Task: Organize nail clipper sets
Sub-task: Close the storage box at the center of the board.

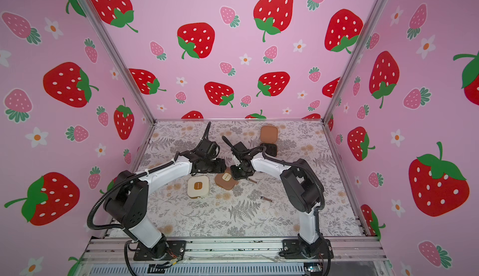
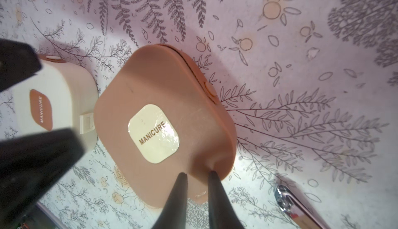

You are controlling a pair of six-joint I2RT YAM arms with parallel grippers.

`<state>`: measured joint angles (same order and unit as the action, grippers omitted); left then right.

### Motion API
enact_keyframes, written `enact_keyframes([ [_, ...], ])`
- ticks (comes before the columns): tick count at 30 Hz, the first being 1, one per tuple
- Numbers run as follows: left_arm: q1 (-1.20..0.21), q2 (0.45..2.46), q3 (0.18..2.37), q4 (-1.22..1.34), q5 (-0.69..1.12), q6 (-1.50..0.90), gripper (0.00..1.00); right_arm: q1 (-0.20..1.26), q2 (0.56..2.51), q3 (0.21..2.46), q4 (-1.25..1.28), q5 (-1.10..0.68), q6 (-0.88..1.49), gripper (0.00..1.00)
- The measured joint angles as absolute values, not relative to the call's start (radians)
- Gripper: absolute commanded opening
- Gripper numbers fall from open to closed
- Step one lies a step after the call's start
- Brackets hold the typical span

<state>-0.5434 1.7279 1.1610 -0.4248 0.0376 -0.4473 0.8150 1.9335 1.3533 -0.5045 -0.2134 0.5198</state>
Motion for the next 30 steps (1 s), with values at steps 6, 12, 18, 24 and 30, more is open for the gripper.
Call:
enact_keyframes([
  [6, -0.57, 1.837, 1.211, -0.503, -0.007, -0.411, 0.7, 0.815, 1.928, 1.343, -0.488, -0.213, 0.53, 0.25],
  [12, -0.595, 1.875, 1.265, -0.528, -0.054, -0.389, 0.69, 0.815, 1.915, 1.327, -0.482, -0.21, 0.538, 0.31],
  [18, -0.601, 1.875, 1.265, -0.532, -0.065, -0.389, 0.68, 0.815, 1.898, 1.283, -0.501, -0.202, 0.574, 0.36],
  [24, -0.601, 1.873, 1.258, -0.525, -0.063, -0.389, 0.68, 0.813, 1.856, 1.211, -0.471, -0.218, 0.635, 0.23],
  [30, -0.601, 1.87, 1.249, -0.513, -0.06, -0.393, 0.67, 0.813, 1.842, 1.188, -0.412, -0.244, 0.67, 0.22],
])
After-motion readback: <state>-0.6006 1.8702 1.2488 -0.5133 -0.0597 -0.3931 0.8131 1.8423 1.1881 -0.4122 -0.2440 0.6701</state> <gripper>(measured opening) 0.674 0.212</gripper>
